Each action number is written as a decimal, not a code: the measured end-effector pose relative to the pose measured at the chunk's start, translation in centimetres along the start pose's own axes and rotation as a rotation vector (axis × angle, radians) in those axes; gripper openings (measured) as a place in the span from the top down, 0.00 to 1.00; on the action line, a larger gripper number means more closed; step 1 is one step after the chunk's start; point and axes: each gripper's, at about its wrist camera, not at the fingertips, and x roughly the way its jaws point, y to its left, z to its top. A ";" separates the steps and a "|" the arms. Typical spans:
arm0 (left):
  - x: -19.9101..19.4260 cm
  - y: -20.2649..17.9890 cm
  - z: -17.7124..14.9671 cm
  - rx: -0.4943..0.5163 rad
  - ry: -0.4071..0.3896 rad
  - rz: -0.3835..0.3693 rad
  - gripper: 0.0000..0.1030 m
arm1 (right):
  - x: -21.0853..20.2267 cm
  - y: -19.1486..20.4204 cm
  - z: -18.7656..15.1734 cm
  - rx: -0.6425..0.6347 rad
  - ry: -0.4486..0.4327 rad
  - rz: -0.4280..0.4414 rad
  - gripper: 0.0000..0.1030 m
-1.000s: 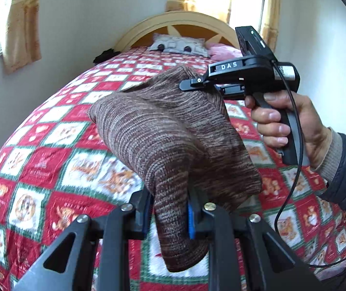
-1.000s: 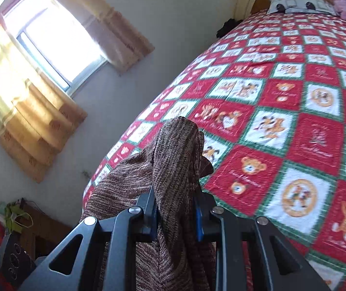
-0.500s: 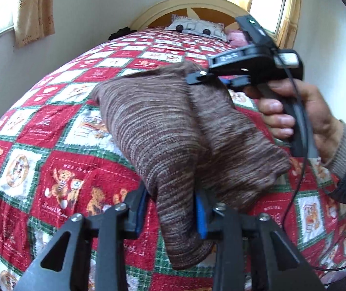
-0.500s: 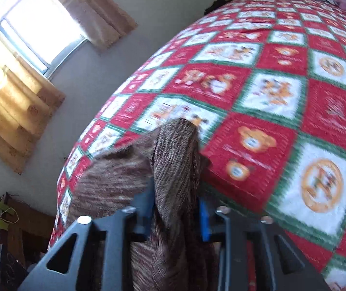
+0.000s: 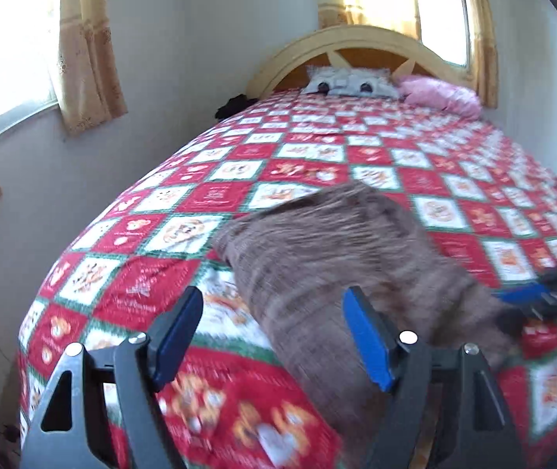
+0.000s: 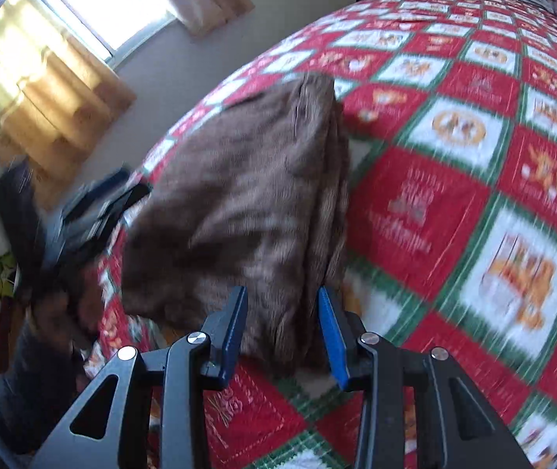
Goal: Fold small clothes
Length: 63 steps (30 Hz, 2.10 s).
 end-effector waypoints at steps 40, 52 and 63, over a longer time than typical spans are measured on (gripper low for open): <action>2.9 0.5 -1.7 -0.065 0.098 0.019 0.01 | 4.2 4.4 2.5 -0.152 -0.125 -0.249 0.79; 1.3 -1.2 -3.0 -0.027 0.088 0.050 0.00 | 5.1 6.6 1.1 -0.267 -0.132 -0.342 0.51; -3.9 -1.0 -2.8 -0.065 0.029 0.015 0.00 | -1.2 7.5 -0.5 -0.134 -0.315 -0.328 0.51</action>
